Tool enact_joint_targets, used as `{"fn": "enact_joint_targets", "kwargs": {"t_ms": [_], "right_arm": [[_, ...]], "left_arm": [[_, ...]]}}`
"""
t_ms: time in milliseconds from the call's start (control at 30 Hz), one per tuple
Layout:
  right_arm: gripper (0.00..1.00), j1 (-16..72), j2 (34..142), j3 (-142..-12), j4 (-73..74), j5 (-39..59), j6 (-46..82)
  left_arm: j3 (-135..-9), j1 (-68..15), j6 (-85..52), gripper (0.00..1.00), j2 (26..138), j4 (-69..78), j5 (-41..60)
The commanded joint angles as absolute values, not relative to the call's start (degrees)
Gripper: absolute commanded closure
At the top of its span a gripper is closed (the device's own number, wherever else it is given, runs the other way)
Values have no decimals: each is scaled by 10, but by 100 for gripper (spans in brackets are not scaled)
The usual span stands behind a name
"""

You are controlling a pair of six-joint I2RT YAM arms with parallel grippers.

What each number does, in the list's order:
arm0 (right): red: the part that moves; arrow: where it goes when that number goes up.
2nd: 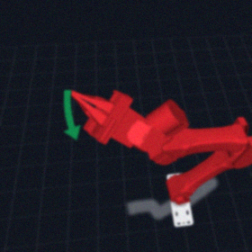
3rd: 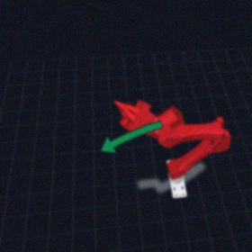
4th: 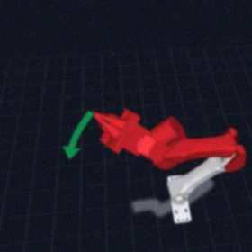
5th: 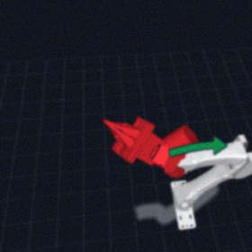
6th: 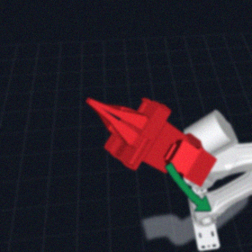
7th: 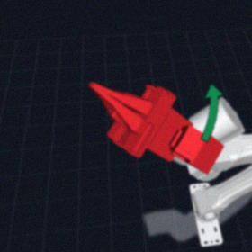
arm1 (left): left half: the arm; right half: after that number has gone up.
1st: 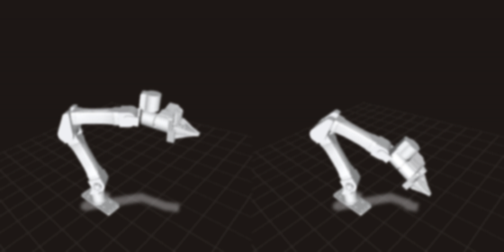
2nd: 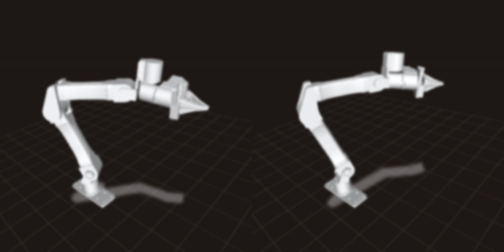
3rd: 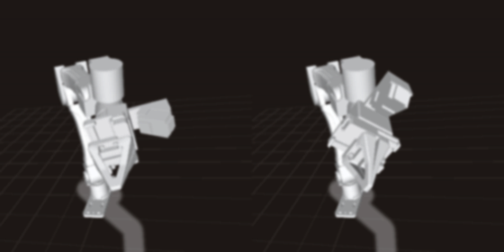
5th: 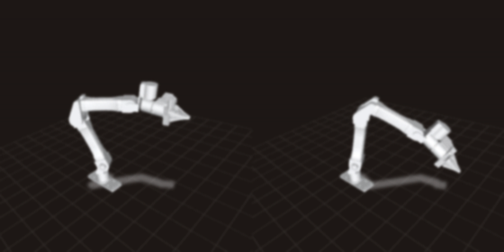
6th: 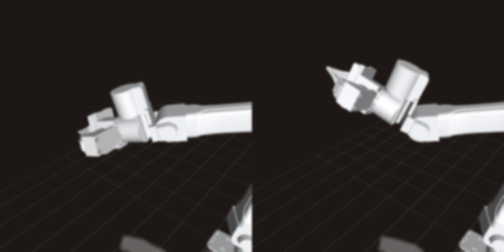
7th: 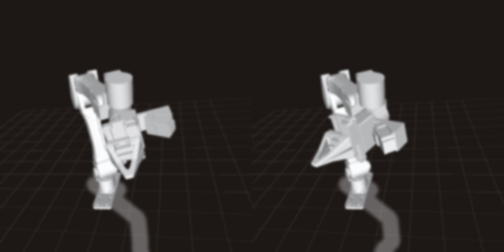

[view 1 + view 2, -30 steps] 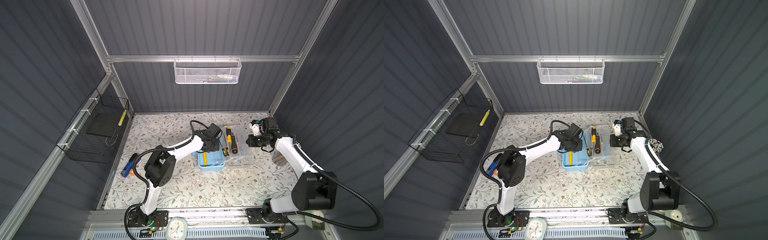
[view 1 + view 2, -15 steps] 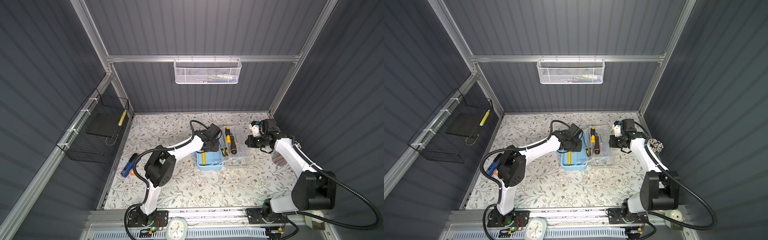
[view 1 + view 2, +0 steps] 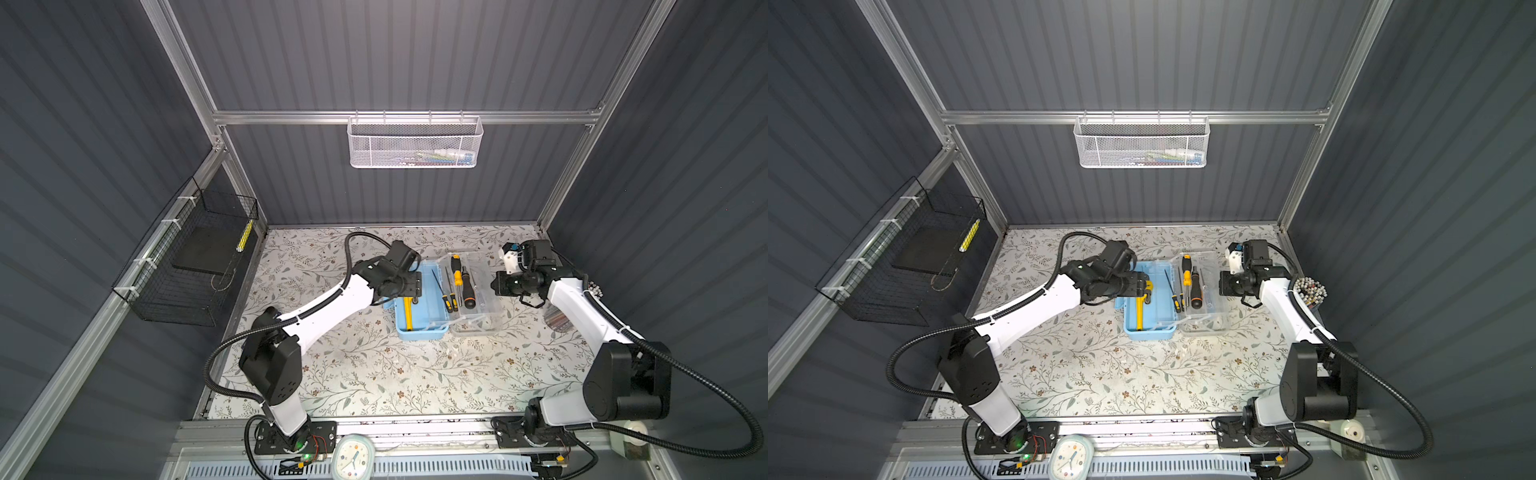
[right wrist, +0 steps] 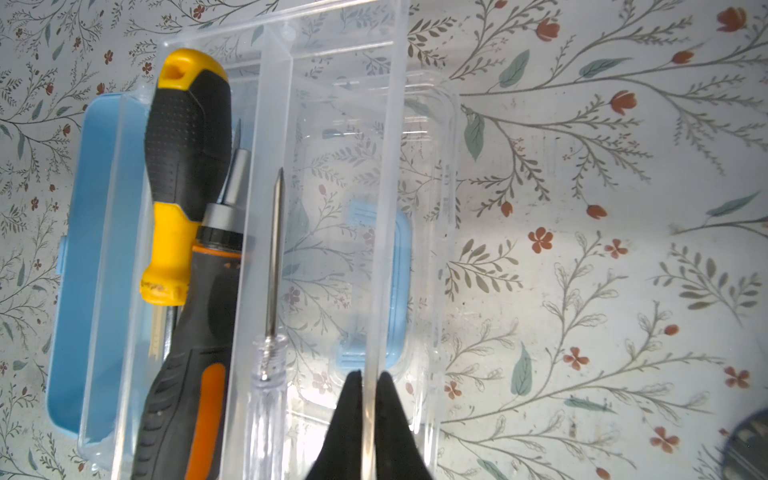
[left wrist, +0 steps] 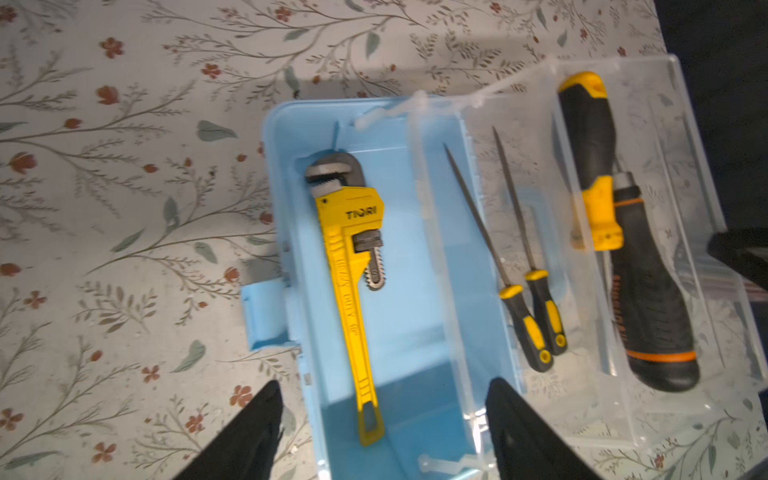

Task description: Pack the tool kit

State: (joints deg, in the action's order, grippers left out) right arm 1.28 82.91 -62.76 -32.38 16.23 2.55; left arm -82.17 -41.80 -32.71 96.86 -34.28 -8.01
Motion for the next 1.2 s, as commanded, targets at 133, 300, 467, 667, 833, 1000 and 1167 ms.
{"fn": "enact_joint_targets", "kwargs": {"t_ms": [133,300,467,667,833,1000,1167], "right_arm": [[91,13,824,-642,-281,181,17],[91,14,821,-639,-279,186,18],[91,14,821,-640,-279,186,21],[91,18,819,-638,-271,219,36],[91,35,812,-640,-259,235,56],[92,56,817,-645,-255,237,70],[91,69,821,-652,-256,225,79]], "left_arm": [[-791,-389,-304,35,1015,-358,-73],[-789,-386,-298,37,1043,-323,-36],[-790,-385,-299,47,1069,-329,-34],[-790,-385,-296,69,1092,-320,-19],[-791,-386,-297,87,1096,-303,1],[-786,-388,-299,89,1094,-293,4],[-794,-391,-300,90,1102,-297,-1]]}}
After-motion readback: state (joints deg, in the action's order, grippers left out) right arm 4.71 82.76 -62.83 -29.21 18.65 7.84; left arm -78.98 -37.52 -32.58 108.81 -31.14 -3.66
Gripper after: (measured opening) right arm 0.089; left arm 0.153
